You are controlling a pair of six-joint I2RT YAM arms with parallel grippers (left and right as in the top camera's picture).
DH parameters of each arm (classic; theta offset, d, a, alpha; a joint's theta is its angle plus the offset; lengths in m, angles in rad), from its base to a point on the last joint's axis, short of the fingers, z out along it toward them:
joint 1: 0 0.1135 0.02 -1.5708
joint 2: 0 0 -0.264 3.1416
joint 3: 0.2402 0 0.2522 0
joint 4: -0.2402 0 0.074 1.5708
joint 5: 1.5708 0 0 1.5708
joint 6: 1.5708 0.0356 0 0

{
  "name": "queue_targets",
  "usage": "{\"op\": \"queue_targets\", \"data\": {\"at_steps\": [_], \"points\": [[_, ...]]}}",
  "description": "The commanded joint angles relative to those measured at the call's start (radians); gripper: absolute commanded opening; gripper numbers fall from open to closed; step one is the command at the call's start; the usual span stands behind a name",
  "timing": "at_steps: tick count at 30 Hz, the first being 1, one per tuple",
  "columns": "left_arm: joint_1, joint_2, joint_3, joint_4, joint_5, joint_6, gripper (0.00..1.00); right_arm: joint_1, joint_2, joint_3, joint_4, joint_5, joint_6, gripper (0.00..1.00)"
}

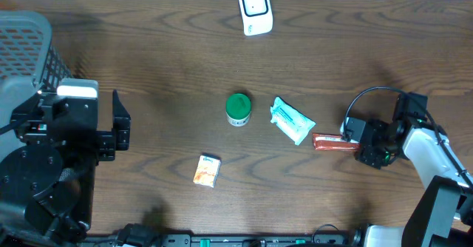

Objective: Scan the item barcode

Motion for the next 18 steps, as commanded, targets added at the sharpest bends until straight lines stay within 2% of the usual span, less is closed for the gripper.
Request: {"op": "queue_targets", "data": {"at_steps": [1,6,9,12,13,14,16,18], "points": [[0.0,0.004,0.0,0.0,0.008,-0.014,0.95,-0.008,0.003,-0.048,0.018,-0.003,-0.007,0.73],[0.0,0.004,0.0,0.0,0.008,-0.014,0.95,-0.008,0.003,-0.116,0.107,-0.011,-0.006,0.73],[0.0,0.004,0.0,0.0,0.008,-0.014,0.95,-0.007,0.003,-0.116,0.135,-0.034,0.046,0.57],[0.0,0.004,0.0,0.0,0.008,-0.014,0.95,-0.001,0.002,-0.116,0.182,-0.042,0.106,0.29],[0.0,0.004,0.0,-0.002,0.008,-0.014,0.95,0.002,0.001,-0.116,0.195,-0.045,0.116,0.24],[0.0,0.004,0.0,-0.006,0.008,-0.014,0.95,0.004,0.001,-0.116,0.208,-0.051,0.123,0.11],[0.0,0.004,0.0,-0.018,0.008,-0.014,0.95,0.008,0.001,-0.116,0.231,-0.064,0.144,0.01],[0.0,0.004,0.0,-0.03,0.008,-0.014,0.95,0.013,0.0,-0.116,0.259,-0.072,0.184,0.01]]}}
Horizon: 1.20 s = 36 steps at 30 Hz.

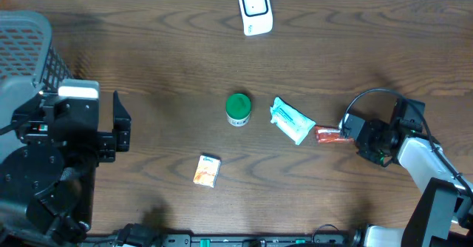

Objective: Scan the item barcode

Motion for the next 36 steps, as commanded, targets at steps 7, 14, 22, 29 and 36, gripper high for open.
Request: {"op": "queue_targets", "data": {"at_steps": [7,14,22,29,36], "points": [[0.0,0.004,0.0,-0.012,0.008,-0.014,0.95,0.062,-0.055,0.009,0.159,-0.14,0.316,0.01],[0.0,0.004,0.0,-0.012,0.008,-0.014,0.95,0.196,-0.186,0.143,0.2,-0.457,0.688,0.01],[0.0,0.004,0.0,-0.012,0.009,-0.014,0.95,0.371,-0.225,0.211,0.534,-0.477,1.088,0.01],[0.0,0.004,0.0,-0.013,0.009,-0.017,0.95,0.488,-0.224,0.211,0.818,-0.268,1.322,0.01],[0.0,0.004,0.0,-0.019,0.009,-0.017,0.95,0.589,-0.224,0.211,0.65,-0.145,1.551,0.01]]}}
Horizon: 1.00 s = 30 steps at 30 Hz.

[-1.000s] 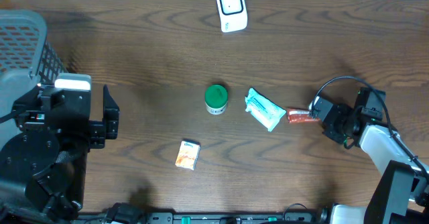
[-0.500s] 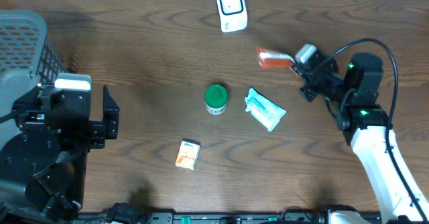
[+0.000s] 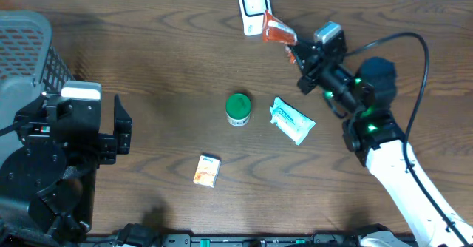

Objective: Scan the item barcode
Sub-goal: 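Carry the red bar up to the white scanner and hold it there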

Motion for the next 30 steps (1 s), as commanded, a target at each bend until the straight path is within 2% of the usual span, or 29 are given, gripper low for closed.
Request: {"op": "queue_targets", "data": {"at_steps": [1,4,10,16,22,26,30], "points": [[0.0,0.003,0.0,0.002,0.009,-0.016,0.95,0.046,-0.004,0.01,-0.099,0.067,0.155,0.01],[0.0,0.003,0.0,0.001,0.009,-0.016,0.95,0.082,-0.005,0.01,-0.237,0.122,0.142,0.01],[0.0,0.003,0.0,0.001,0.009,-0.016,0.95,0.141,-0.029,0.01,-0.4,0.146,-0.067,0.01],[0.0,0.003,0.0,0.001,0.009,-0.016,0.95,0.213,-0.115,0.022,-0.451,0.338,-0.412,0.01],[0.0,0.003,0.0,0.001,0.009,-0.016,0.95,0.349,-0.189,0.029,-0.446,0.563,-0.771,0.01],[0.0,0.003,0.0,0.001,0.009,-0.016,0.95,0.403,-0.208,0.029,-0.441,0.66,-0.834,0.01],[0.0,0.003,0.0,0.001,0.009,-0.016,0.95,0.408,-0.208,0.029,-0.441,0.651,-0.832,0.01]]}}
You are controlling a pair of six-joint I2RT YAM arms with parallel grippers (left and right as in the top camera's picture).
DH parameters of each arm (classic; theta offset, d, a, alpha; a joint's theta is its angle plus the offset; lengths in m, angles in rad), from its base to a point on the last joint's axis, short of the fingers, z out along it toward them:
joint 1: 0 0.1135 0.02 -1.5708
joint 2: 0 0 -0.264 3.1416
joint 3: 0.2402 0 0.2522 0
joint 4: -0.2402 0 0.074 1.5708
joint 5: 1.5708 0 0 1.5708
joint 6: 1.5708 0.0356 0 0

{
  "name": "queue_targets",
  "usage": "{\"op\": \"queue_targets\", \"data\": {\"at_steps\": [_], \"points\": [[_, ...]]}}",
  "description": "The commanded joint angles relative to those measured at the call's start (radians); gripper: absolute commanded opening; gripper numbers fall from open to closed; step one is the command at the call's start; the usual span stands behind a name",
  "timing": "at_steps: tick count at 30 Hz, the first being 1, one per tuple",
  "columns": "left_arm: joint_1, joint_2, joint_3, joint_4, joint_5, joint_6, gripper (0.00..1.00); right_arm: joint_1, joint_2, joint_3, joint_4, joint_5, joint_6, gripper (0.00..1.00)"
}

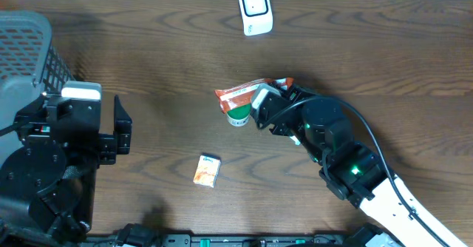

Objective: Scan the item barcode
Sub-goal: 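Carry the red bar up to the white scanner and hold it there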

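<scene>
My right gripper (260,101) is shut on a red and orange snack packet (236,95), held above the middle of the table, partly over the green-lidded tub (238,116). The white barcode scanner (254,9) stands at the far edge, well apart from the packet. My left gripper (118,132) rests at the left side, away from all items; its jaws look parted, with nothing between them. The right arm hides the pale blue wipes pack.
A small orange and white box (208,169) lies near the front centre. A grey mesh basket (26,47) stands at the far left, behind the left arm.
The right gripper, still holding the snack packet, has moved from beside the scanner at the far edge to the table's middle, over the green-lidded tub. The left arm has not moved.
The right gripper was on the snack packet lying at the table's right side, next to the wipes pack. Later it held the packet up against the scanner at the far edge. Now the packet is held over the middle of the table.
</scene>
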Motion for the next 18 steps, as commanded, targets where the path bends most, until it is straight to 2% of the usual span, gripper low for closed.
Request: {"op": "queue_targets", "data": {"at_steps": [1,3,5,10,15,18], "points": [[0.0,0.003,0.0,0.002,0.009,-0.016,0.95,0.006,-0.011,0.024,0.004,0.057,-0.054,0.01],[0.0,0.003,0.0,0.002,0.009,-0.016,0.95,0.006,-0.011,0.024,0.025,0.057,0.051,0.01],[0.0,0.003,0.0,0.001,0.009,-0.016,0.95,-0.004,-0.004,0.024,0.059,0.041,0.301,0.01],[0.0,0.003,0.0,0.001,0.009,-0.016,0.95,-0.055,0.045,0.024,0.107,-0.253,0.619,0.01],[0.0,0.003,0.0,0.001,0.009,-0.016,0.95,-0.154,0.172,0.024,0.333,-0.553,0.966,0.01],[0.0,0.003,0.0,0.001,0.009,-0.016,0.95,-0.239,0.288,0.027,0.508,-0.621,1.291,0.01]]}}
